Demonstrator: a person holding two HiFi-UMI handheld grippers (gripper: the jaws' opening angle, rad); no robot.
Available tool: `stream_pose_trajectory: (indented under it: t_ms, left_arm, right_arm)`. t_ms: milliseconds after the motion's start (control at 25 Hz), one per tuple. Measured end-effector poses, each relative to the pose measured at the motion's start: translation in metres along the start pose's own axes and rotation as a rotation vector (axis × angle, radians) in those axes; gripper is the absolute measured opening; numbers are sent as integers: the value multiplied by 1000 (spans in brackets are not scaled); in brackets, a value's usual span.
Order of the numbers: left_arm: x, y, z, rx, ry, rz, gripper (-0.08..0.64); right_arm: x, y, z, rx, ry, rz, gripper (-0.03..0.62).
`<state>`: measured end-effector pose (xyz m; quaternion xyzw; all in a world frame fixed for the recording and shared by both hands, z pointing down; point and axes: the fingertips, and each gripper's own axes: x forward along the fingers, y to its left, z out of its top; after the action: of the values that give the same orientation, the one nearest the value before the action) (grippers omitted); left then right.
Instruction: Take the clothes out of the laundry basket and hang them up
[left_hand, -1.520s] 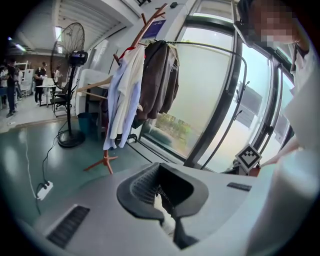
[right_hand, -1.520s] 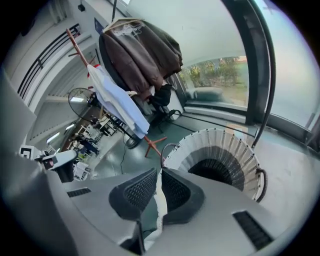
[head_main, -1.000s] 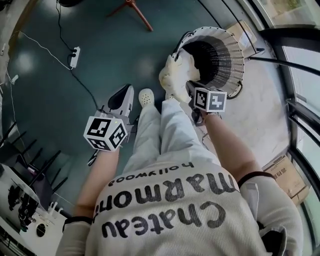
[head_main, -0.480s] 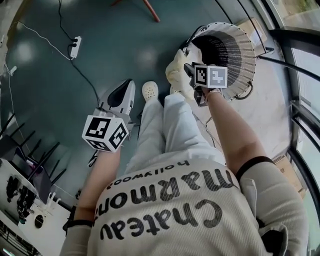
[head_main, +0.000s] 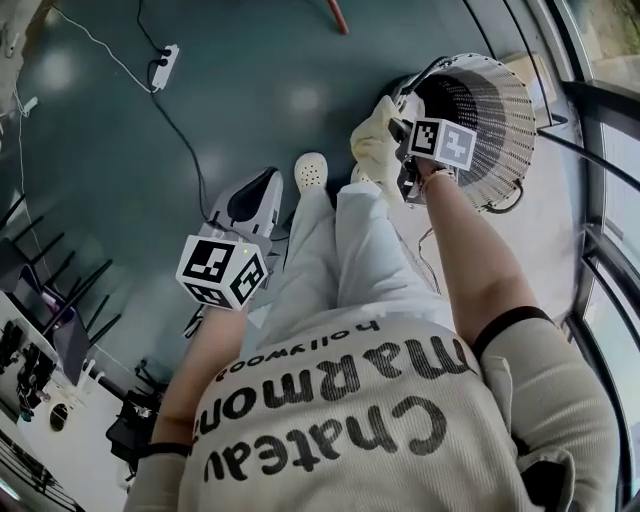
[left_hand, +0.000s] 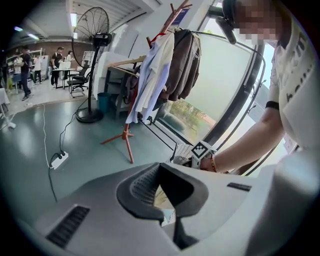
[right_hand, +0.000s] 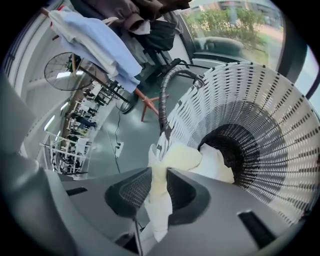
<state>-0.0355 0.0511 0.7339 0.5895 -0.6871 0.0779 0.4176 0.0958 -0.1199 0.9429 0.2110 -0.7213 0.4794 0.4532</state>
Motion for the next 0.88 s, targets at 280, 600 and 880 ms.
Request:
stream_pose_trajectory:
  t_ms: [280, 600, 880]
  left_arm:
    - [-7, 7, 7, -5, -16, -8, 8]
    - [-21, -7, 34, 58, -59, -68, 9]
    - [-28, -43, 89, 182, -135, -174, 9]
  right_arm:
    - [-8, 10, -7, -92, 48, -15, 46]
    - [-80, 29, -11, -88, -74, 27, 40]
    - [-185, 60, 10, -90, -275, 94, 40]
